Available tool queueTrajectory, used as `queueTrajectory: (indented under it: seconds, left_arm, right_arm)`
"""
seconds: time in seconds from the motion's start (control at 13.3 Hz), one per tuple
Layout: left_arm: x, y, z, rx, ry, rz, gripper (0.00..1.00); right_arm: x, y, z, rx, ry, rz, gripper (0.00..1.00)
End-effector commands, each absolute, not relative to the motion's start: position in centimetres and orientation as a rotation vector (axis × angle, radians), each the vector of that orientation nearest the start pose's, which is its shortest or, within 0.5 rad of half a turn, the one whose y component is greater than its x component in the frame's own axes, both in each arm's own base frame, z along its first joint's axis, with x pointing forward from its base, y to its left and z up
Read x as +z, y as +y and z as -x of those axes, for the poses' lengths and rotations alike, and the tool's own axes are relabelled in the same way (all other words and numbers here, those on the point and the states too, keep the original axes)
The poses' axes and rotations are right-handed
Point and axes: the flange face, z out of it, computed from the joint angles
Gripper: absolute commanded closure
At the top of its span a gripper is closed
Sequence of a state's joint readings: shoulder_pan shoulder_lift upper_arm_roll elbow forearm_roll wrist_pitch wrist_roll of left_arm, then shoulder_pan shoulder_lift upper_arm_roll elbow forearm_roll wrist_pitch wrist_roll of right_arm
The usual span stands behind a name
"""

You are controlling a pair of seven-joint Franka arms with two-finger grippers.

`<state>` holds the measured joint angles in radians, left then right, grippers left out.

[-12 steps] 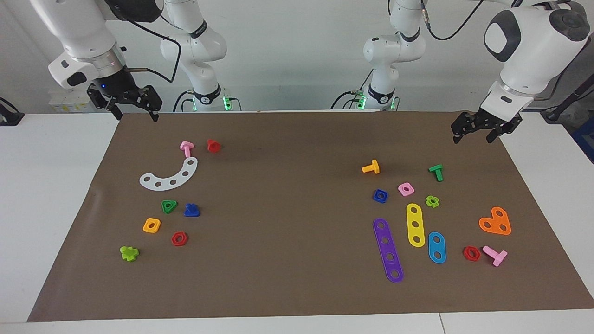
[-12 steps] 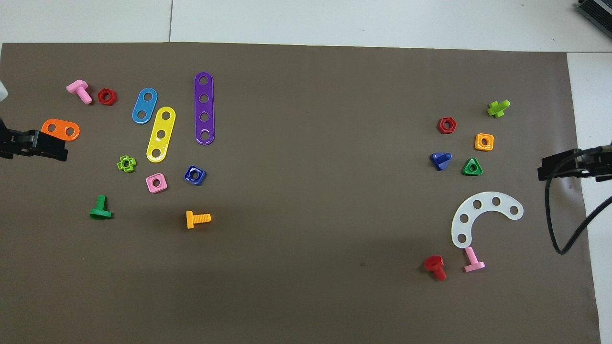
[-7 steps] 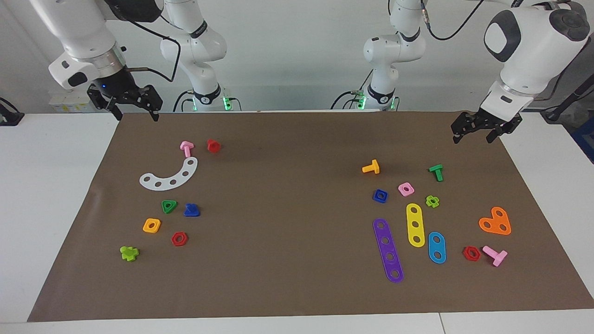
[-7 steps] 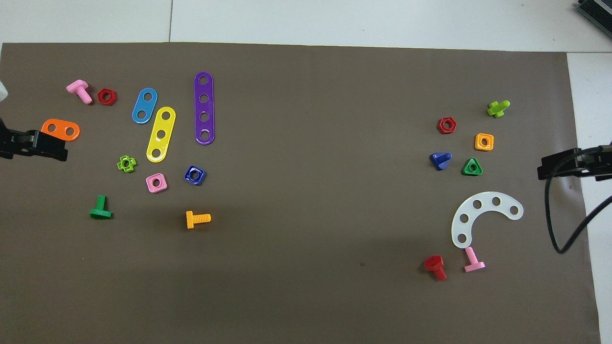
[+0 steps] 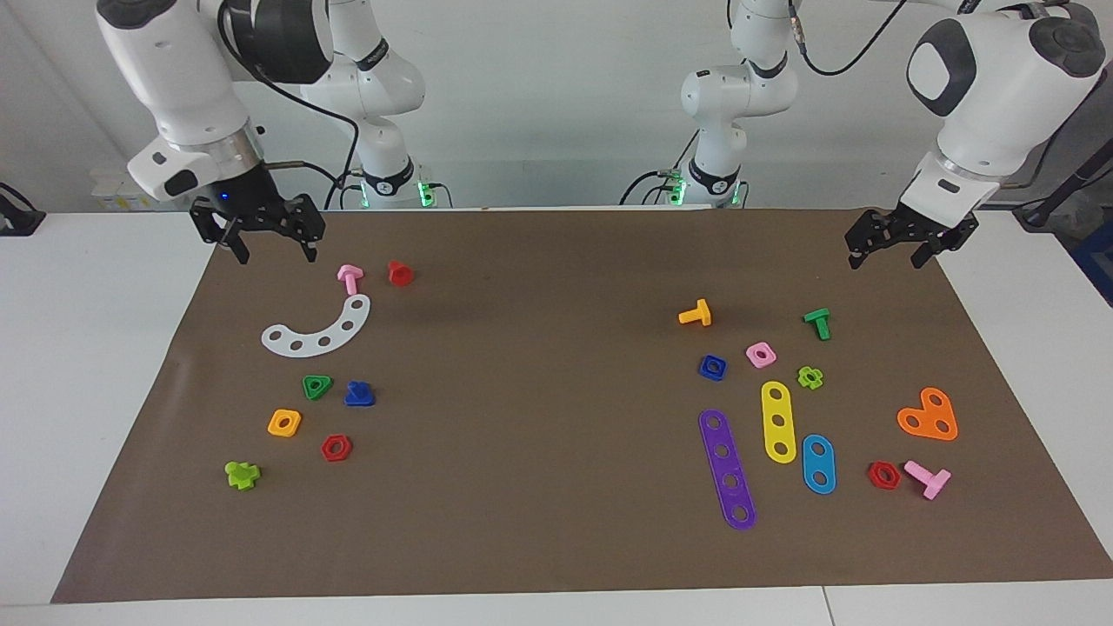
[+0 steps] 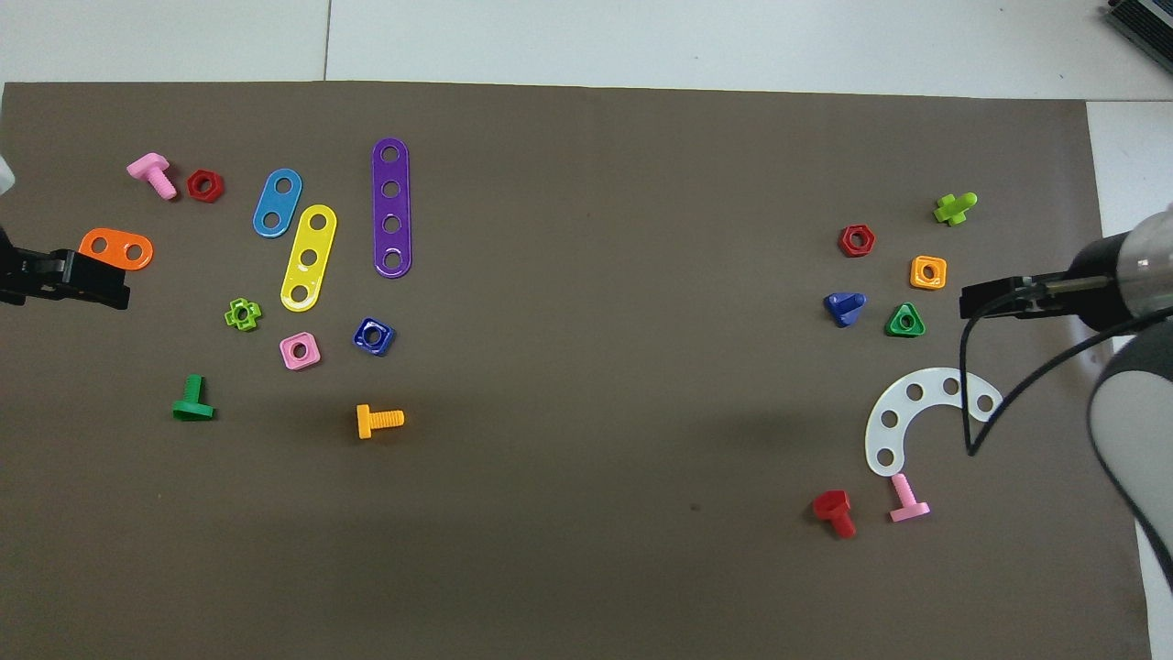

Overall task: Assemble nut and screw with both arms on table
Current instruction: 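Reach the right gripper toward the blue screw among the nuts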

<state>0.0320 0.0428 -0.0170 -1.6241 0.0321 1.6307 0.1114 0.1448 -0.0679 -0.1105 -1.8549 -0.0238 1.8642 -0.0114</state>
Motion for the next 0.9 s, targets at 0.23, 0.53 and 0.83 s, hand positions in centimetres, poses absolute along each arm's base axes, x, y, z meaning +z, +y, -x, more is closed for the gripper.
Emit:
queueTrajectory:
  seconds: [0.23,0.53,0.83]
  left_arm:
    - [58.1,1.5,-56.4,0.052,0.148,3.096,0.00]
    - [58.1,1.5,-56.3,0.054,0.148,3.096,0.00]
    - [58.1,1.5,-56.3,0.054,0.148,3.096,0.00]
  right_arm:
    - [42.7,2.8,-58.4,-0.060,-0.301,3.145,0.00]
    - [35.1,2.4,-58.2,-0.127,-0.319,3.058,0.00]
    - [32.0,2.4,-58.8,-0.152,-0.372,3.063,0.29]
